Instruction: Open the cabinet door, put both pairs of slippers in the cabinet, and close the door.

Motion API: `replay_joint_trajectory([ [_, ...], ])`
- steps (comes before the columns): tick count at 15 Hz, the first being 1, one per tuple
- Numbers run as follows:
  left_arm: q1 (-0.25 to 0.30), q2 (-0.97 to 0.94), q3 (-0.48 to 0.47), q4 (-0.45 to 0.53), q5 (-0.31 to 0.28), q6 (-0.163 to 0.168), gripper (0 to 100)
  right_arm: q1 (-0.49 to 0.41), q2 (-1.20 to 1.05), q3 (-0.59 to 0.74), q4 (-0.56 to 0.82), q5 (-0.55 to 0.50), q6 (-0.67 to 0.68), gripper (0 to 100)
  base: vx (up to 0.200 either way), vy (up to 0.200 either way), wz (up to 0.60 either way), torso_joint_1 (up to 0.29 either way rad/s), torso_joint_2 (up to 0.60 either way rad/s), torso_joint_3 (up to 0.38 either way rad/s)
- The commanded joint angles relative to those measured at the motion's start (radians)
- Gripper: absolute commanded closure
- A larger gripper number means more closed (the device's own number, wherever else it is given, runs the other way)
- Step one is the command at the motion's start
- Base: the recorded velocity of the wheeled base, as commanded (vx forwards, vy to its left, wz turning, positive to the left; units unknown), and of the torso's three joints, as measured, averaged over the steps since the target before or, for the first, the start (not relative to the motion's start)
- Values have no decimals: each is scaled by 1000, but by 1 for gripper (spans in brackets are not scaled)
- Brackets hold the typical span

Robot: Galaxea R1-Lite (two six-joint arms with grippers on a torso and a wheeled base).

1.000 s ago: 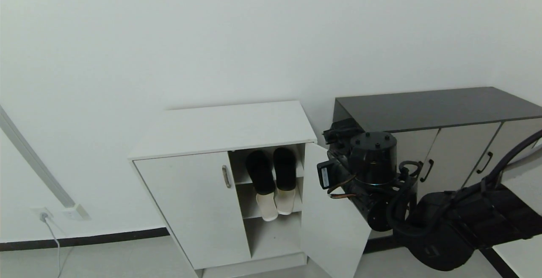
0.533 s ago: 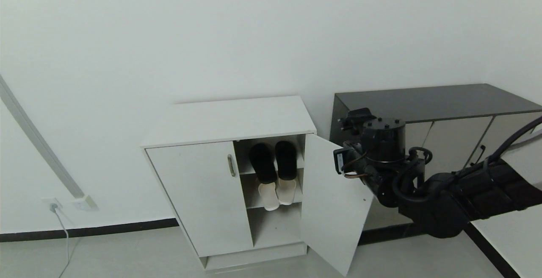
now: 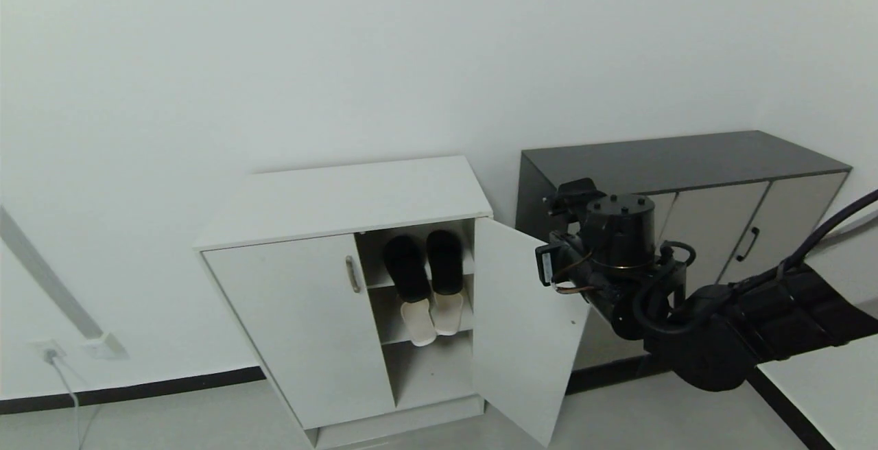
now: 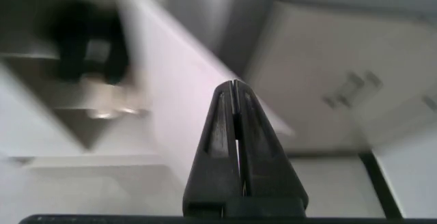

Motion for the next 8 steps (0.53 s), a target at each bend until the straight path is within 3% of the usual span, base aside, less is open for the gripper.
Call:
replay_joint_trajectory([
  [1,2,0,0,-2,0,0,100,-15,13,-7,3,4,-1,100,0,0,0,-12,95,36],
  [5,2,0,0,-2,0,0,100,-102,95,-126,-4,62,7,100,0,0,0,-2,15,5],
  [7,2,0,0,-2,0,0,100,-136,136,-212,32,63,22,100,0,0,0,0,0,0],
  [8,2,0,0,-2,0,0,100,-147,148,-277,115,63,68,100,0,0,0,0,0,0],
])
